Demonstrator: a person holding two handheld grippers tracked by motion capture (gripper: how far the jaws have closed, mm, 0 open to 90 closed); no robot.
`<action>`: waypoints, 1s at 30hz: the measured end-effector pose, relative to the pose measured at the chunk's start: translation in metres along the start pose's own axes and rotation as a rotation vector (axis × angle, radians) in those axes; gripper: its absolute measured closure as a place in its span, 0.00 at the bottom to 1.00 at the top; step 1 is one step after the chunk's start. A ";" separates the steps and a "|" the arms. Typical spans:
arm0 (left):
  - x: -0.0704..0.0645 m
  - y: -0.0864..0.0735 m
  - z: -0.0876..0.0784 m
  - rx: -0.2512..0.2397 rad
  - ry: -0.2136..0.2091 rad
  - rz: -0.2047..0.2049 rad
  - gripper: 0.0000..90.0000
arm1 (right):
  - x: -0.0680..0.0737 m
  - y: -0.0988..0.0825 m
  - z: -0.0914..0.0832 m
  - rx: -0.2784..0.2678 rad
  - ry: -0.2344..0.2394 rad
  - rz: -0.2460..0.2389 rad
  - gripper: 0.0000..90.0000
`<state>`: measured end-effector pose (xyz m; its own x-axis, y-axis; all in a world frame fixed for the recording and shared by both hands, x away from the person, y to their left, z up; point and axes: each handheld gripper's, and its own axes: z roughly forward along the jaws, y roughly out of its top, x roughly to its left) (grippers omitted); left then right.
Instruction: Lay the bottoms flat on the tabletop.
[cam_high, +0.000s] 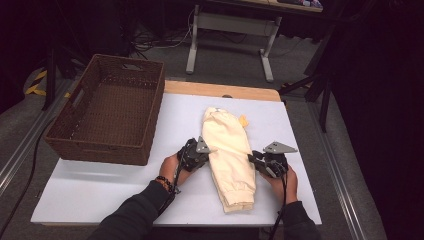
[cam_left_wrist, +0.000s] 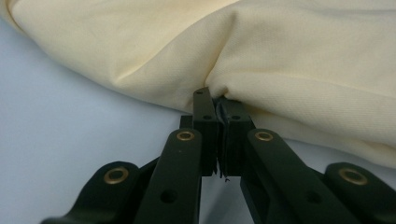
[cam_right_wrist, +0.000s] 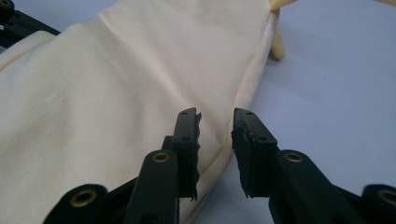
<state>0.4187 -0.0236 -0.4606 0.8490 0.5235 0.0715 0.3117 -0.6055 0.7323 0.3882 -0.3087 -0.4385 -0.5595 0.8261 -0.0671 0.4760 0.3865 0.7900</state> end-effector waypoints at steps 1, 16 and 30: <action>0.000 0.000 0.000 -0.002 0.001 0.002 0.98 | 0.000 0.000 0.000 -0.003 0.004 -0.003 0.78; 0.007 -0.003 -0.013 -0.056 0.048 -0.007 0.99 | 0.000 -0.001 -0.001 -0.011 0.028 0.012 0.76; 0.021 -0.017 -0.035 -0.062 0.108 -0.011 0.99 | 0.028 0.004 0.003 -0.030 0.151 -0.047 0.95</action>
<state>0.4165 0.0188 -0.4480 0.7940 0.5931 0.1334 0.2905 -0.5630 0.7737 0.3764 -0.2826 -0.4393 -0.6773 0.7356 -0.0134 0.4280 0.4088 0.8060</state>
